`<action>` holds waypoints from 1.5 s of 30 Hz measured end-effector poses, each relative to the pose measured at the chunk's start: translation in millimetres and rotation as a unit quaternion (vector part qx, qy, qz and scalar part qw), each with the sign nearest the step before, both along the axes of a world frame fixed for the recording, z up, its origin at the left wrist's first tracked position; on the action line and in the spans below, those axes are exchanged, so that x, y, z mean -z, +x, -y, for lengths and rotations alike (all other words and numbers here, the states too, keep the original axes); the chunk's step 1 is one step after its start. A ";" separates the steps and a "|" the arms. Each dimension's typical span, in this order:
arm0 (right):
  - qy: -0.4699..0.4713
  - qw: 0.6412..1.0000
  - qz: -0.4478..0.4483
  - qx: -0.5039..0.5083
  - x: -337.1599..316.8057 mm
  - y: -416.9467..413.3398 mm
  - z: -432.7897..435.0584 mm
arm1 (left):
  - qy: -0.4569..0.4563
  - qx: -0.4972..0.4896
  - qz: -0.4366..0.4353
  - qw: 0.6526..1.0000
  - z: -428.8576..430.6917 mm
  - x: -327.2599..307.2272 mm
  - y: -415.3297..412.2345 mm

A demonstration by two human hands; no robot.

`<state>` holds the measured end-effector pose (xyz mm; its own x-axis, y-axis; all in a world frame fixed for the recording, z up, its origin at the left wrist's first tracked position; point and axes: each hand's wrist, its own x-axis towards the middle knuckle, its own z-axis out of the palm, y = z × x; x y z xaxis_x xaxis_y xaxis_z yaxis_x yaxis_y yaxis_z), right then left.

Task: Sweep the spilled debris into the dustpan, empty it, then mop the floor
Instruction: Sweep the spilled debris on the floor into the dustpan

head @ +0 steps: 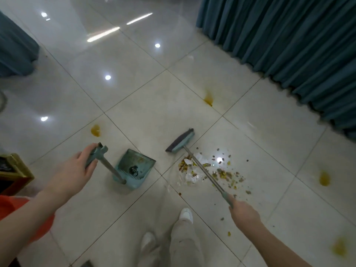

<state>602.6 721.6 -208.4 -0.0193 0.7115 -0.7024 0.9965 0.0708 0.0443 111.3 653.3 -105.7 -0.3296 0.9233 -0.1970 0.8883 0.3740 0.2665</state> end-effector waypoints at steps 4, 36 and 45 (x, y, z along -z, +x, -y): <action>-0.034 0.999 0.016 0.033 -22.1 43.5 77.9 | -0.005 0.012 0.003 1.000 1.5 -6.0 -0.9; 0.102 0.955 -0.064 0.273 0.7 25.4 -160.5 | 0.016 0.208 -0.003 0.978 -199.4 -5.9 111.3; 0.025 0.952 -0.037 0.302 25.8 26.3 -78.0 | 0.006 0.220 -0.001 0.975 -241.2 2.5 129.7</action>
<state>629.0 799.6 -234.3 0.3554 0.6414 -0.6799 0.8553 -0.5165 -0.0402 241.1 894.6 -108.3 0.0988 0.9775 -0.1861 0.9625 -0.0464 0.2673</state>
